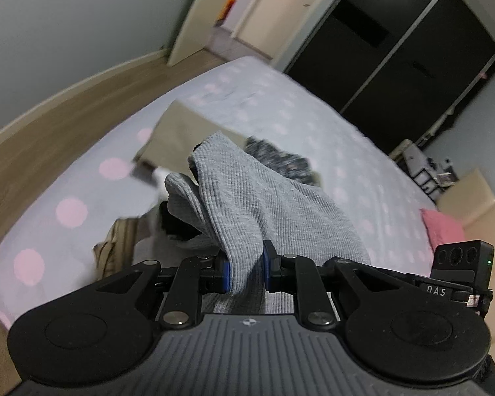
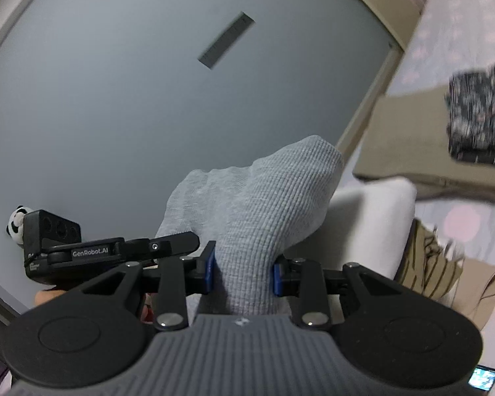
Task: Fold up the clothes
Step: 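Lower the shirt onto the clothes pile and open both grippers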
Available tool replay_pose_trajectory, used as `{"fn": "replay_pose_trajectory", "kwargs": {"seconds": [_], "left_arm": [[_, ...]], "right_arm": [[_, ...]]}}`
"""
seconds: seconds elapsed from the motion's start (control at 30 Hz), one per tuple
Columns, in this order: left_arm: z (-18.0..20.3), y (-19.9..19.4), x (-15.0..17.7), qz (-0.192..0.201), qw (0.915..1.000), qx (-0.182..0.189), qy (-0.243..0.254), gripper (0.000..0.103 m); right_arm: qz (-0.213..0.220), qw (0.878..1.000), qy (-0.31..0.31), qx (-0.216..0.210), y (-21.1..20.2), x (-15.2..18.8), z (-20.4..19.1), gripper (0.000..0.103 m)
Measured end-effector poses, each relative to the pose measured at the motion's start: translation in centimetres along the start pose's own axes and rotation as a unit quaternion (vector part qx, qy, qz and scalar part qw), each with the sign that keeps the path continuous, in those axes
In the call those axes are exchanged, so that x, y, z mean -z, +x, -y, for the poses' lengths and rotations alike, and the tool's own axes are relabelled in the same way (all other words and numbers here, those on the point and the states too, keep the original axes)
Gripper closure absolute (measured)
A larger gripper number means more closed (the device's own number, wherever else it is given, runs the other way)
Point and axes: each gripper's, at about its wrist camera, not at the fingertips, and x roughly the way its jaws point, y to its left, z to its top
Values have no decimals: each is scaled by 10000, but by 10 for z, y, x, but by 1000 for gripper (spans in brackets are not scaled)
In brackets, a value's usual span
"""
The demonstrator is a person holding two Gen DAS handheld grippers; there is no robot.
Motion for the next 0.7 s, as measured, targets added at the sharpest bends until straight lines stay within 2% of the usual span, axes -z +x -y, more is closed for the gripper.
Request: {"fn": "replay_pose_trajectory", "kwargs": {"seconds": [0.07,0.13,0.17,0.27,0.33,0.4,0.47,0.57,0.6,0.7], "left_arm": [[-11,15,5,-8,9999,-109,-129,83],[-20,22,10,173,9994,-190,-246,76],[-23,21,13,345,9984,-142,-415,73],[-29,4,30,1054,9883,-49,-1100,72],[-22,-14,45,1551,9788,-230,-1315,72],[-3,-34,63,1949,9719,-371,-1264,72],[26,-54,78,2154,9710,-364,-974,72],[77,-82,90,1975,9785,-275,-523,72],[93,-95,95,1899,9807,-24,-459,71],[125,-130,114,1968,9775,735,-198,61]], "right_arm": [[-42,9995,-168,264,13,5,6,65],[-25,9978,-408,513,22,11,5,61],[33,9969,-510,600,21,13,2,58],[315,9920,-913,810,9,20,-15,37],[530,9850,-1276,1032,-1,25,-27,35],[695,9767,-1599,1249,-7,30,-39,34],[852,9697,-1807,1409,-13,30,-47,34],[1113,9580,-2125,1571,-23,34,-60,34],[1208,9535,-2237,1617,-26,36,-65,34],[1379,9361,-2711,1765,-25,41,-76,31]]}}
